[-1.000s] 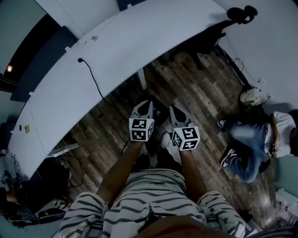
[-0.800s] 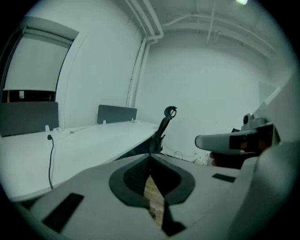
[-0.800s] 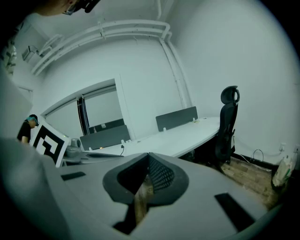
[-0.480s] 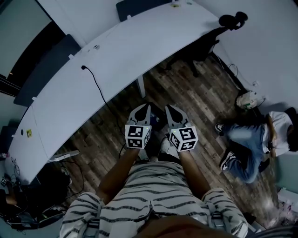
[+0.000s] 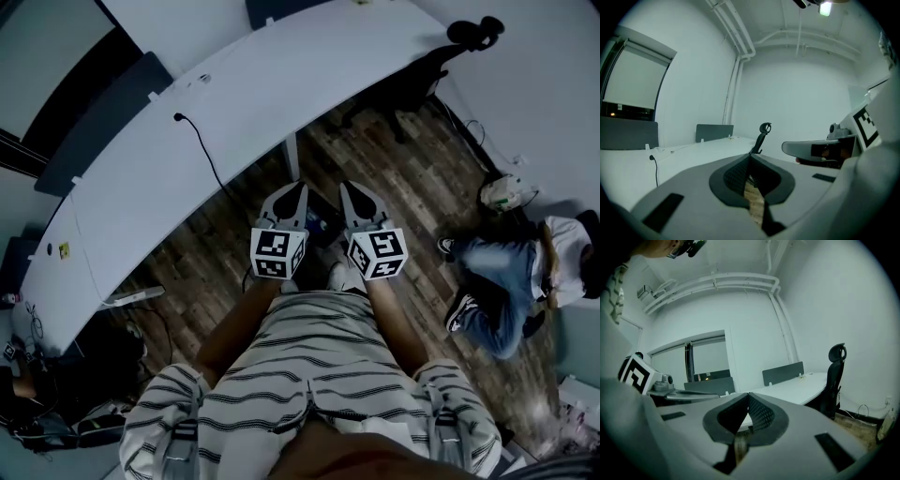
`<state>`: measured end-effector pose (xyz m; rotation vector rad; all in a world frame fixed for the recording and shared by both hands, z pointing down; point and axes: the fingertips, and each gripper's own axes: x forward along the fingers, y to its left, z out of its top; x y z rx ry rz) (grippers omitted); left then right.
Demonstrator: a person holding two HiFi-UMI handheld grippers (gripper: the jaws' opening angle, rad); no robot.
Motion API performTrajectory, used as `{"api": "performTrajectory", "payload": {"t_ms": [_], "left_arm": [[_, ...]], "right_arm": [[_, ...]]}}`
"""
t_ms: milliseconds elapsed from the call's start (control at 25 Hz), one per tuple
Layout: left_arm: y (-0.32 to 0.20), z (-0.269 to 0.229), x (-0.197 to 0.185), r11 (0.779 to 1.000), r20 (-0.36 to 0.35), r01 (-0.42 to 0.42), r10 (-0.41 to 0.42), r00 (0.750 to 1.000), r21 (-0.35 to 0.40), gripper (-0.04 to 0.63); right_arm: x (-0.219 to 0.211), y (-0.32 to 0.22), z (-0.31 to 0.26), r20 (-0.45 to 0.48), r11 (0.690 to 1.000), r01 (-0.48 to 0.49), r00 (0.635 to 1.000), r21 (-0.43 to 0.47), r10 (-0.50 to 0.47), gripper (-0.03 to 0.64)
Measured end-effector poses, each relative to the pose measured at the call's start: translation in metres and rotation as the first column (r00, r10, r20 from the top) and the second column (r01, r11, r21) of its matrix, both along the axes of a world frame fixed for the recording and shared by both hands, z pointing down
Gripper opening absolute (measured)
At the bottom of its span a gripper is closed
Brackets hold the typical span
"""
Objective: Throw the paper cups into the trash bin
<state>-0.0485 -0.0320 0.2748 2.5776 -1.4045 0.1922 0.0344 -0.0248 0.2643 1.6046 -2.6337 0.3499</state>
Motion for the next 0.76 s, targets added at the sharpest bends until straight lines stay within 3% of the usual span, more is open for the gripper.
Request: {"api": "performTrajectory", "payload": {"t_ms": [760], "left_arm": [[0.008,-0.018,-0.004,0.998,-0.017,-0.008,0.009,1.0,0.066,0.023]], "right_arm": [[-0.005,0.002,-0.012,0.019,0.998,0.024,1.0,0.064,-0.025,0.008]]}}
